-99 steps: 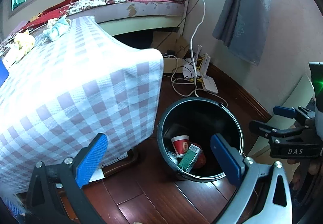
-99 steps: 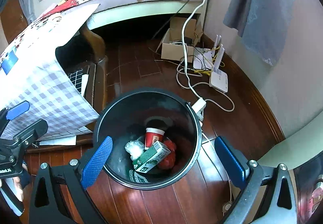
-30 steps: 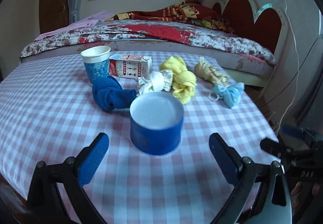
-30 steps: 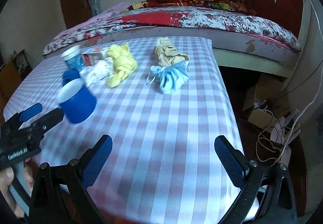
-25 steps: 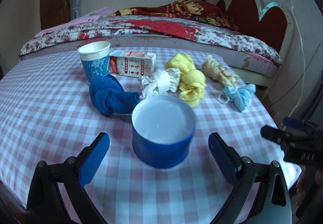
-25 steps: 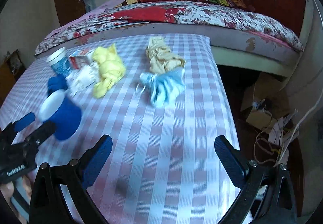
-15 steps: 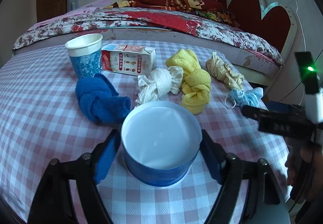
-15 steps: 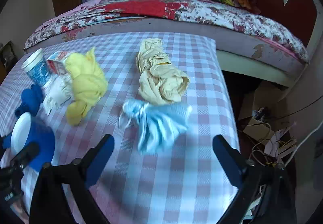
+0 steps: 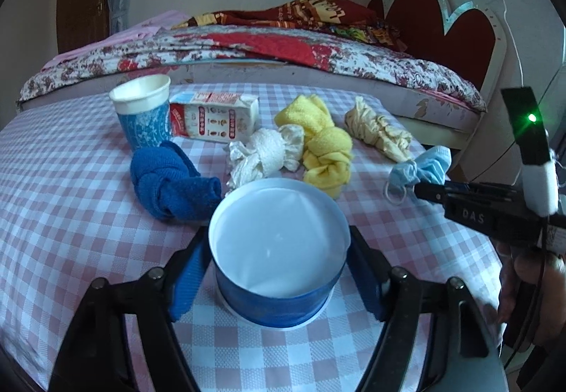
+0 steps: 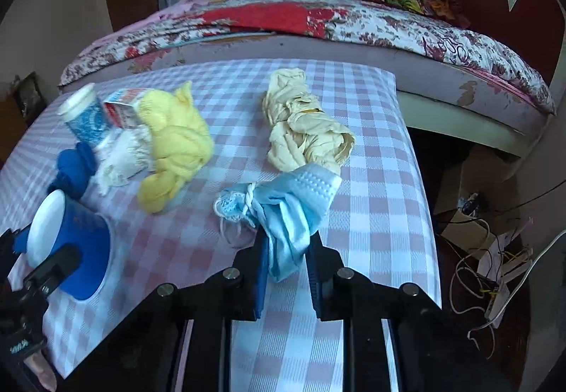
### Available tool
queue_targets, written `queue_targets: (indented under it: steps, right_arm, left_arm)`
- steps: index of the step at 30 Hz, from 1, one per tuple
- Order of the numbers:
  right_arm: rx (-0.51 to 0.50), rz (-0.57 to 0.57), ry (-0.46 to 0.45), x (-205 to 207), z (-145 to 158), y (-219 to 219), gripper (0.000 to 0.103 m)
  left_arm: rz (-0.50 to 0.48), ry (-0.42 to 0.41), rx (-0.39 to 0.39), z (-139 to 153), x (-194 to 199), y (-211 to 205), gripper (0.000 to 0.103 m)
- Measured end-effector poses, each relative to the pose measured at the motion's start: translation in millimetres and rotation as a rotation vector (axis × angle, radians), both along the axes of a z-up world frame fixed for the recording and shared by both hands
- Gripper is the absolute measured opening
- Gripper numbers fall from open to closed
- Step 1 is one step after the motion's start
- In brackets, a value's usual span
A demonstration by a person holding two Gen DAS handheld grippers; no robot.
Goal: Collect trash
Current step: 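Carry the mask and blue cup over the black bin with both tools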
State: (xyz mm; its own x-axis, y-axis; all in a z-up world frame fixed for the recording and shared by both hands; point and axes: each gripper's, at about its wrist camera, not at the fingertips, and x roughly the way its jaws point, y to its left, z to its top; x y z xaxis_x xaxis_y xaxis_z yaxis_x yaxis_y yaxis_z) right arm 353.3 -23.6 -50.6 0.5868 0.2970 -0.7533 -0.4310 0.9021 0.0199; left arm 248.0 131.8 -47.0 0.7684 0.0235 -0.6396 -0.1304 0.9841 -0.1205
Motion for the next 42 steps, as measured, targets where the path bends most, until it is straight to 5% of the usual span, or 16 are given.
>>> queue_targets:
  steps: [21, 42]
  right_arm:
    - [0.128, -0.078, -0.109, -116.6, 35.2, -95.4, 0.021]
    - [0.192, -0.235, -0.175, -204.9, 54.8, -224.2, 0.021]
  left_arm:
    - [-0.076, -0.058, 0.01, 20.4, -58.4, -48.6, 0.074]
    - [-0.313, -0.095, 0.045, 34.7, -107.5, -179.9, 0.074]
